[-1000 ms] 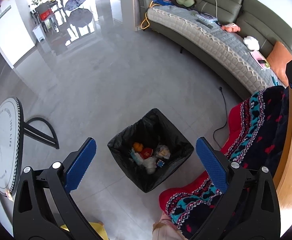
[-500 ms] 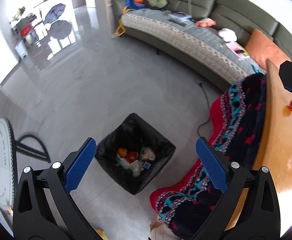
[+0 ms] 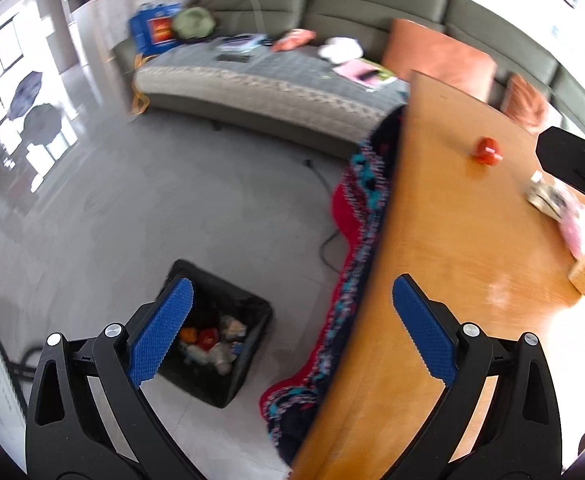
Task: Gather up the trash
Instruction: 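Move both open tools back over the table, then grasp the red cap with the left tool while the right tool grasps the paper cup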
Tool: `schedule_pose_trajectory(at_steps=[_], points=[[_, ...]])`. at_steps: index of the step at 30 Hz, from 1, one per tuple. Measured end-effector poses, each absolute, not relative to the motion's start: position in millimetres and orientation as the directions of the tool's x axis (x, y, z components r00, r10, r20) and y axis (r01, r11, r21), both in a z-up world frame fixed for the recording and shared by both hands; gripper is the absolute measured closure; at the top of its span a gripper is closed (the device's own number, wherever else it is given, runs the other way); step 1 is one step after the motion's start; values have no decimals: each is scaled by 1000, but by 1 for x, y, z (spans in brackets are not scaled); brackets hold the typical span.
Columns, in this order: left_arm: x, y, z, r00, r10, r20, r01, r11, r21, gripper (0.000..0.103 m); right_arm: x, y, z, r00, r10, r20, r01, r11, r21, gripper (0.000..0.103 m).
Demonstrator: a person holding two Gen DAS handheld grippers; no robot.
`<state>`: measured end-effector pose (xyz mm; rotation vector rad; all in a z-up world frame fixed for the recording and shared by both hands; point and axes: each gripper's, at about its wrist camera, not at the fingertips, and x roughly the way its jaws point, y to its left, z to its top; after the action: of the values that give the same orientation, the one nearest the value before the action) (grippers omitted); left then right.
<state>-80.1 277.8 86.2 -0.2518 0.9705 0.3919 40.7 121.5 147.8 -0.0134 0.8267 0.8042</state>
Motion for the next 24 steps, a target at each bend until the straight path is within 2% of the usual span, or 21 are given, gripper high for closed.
schedule_pose_trajectory(at_steps=[18, 22, 24], points=[[-1, 99, 87, 525, 27, -851, -126, 991, -47, 6, 95, -109, 120, 565, 457, -686, -375, 884, 280, 30], [8, 73, 84, 508, 0, -862, -98, 994, -57, 6, 109, -154, 108, 565, 433, -702, -341, 898, 279, 22], [12, 64, 84, 502, -4, -865, -89, 994, -57, 6, 117, -175, 98, 563, 420, -711, -325, 904, 276, 21]])
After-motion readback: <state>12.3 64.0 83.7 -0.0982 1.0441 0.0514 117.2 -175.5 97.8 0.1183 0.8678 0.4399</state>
